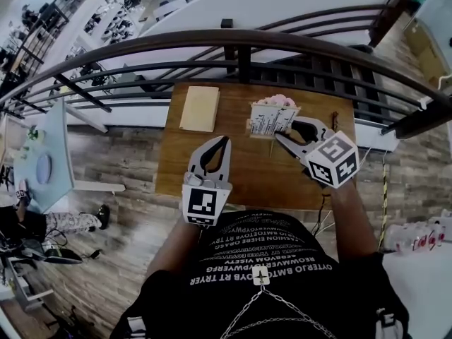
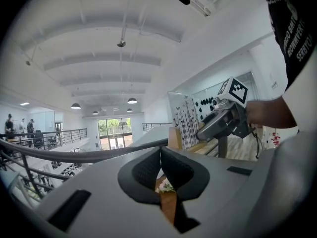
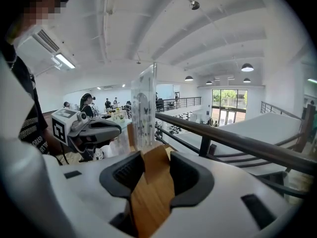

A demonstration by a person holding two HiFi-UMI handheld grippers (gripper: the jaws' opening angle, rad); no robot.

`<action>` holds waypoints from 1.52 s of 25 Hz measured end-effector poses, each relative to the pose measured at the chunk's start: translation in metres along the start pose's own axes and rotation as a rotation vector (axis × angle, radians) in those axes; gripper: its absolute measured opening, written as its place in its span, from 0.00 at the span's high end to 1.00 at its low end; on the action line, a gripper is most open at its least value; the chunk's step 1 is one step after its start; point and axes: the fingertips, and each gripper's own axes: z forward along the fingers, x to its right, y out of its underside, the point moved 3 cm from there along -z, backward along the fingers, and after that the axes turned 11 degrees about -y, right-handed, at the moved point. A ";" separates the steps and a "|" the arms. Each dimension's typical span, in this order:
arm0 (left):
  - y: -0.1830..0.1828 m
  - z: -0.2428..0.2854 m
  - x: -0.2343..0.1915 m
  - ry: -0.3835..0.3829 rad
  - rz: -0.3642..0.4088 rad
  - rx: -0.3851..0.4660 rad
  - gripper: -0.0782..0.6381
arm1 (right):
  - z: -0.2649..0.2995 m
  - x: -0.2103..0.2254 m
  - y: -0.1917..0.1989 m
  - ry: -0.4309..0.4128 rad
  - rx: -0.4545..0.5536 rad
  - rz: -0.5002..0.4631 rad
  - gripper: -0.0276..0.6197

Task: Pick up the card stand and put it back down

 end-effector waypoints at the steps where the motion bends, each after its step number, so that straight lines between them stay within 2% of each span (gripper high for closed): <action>1: 0.000 0.000 0.000 0.000 0.000 0.001 0.85 | -0.001 0.000 -0.001 -0.001 0.001 -0.002 0.69; 10: 0.004 0.004 -0.002 0.002 0.000 -0.013 0.85 | 0.007 0.007 0.012 -0.003 -0.004 0.015 0.69; 20: 0.015 0.012 -0.018 -0.009 -0.006 -0.058 0.85 | 0.032 0.025 0.051 -0.009 -0.018 0.098 0.69; 32: 0.026 0.038 -0.042 0.017 0.009 -0.105 0.85 | 0.084 0.048 0.125 0.013 -0.044 0.271 0.69; 38: 0.031 0.052 -0.051 0.029 0.015 -0.113 0.85 | 0.112 0.051 0.167 0.019 -0.061 0.271 0.69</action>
